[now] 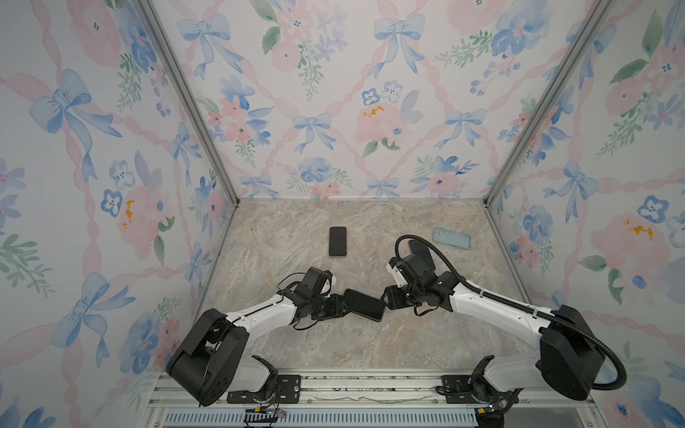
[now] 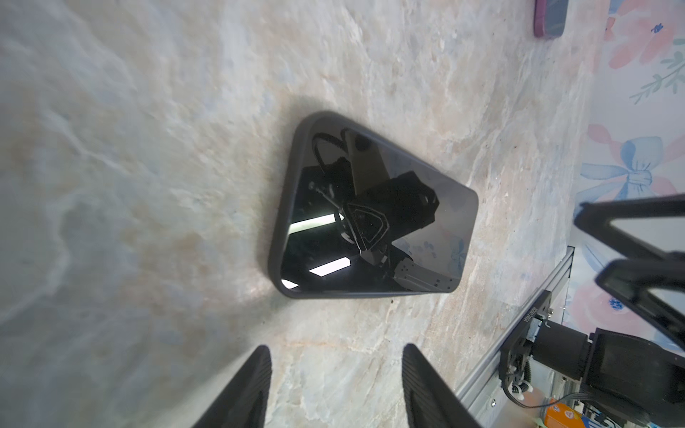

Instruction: Put the phone into the phone case

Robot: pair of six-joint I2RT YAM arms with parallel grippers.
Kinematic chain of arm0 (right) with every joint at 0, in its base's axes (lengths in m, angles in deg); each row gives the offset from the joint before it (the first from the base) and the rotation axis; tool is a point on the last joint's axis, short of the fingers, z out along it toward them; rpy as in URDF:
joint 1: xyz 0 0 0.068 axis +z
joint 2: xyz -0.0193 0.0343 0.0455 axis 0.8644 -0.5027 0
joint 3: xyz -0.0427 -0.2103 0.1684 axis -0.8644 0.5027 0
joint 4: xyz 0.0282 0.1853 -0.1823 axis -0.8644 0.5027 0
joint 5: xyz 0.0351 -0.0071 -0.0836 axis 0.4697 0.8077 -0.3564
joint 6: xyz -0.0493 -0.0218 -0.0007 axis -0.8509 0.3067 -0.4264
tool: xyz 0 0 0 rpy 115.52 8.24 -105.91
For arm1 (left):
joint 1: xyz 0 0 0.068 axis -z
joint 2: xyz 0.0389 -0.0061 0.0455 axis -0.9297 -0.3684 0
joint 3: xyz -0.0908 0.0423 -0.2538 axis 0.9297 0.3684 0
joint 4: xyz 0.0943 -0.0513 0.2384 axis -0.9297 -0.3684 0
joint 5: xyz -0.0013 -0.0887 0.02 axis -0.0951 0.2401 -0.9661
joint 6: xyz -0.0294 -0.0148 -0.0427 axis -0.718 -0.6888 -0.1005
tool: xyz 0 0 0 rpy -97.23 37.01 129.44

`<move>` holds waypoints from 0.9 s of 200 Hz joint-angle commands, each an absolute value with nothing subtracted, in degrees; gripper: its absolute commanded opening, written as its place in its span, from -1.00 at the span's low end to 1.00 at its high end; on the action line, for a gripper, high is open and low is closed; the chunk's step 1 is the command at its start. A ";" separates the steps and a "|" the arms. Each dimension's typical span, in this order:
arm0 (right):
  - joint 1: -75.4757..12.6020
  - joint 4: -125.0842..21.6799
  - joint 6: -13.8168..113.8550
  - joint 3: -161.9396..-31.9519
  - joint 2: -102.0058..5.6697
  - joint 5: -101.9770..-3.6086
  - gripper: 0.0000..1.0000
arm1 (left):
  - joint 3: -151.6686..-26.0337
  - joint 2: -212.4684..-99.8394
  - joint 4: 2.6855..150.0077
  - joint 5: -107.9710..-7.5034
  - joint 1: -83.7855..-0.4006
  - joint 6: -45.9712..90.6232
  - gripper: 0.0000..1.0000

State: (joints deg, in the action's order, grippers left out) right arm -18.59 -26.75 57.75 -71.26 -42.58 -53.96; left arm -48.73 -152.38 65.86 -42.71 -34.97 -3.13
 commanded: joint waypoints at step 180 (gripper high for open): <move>-17.81 -35.70 51.74 -71.45 -56.05 -41.16 -0.16 | -56.02 -168.62 72.32 -38.15 -34.11 -2.12 -0.16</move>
State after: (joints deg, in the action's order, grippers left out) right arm -19.53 -33.99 49.31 -73.28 -57.88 -43.23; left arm -55.09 -166.13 73.97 -36.54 -33.68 -4.16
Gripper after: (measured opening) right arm 0.429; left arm 0.433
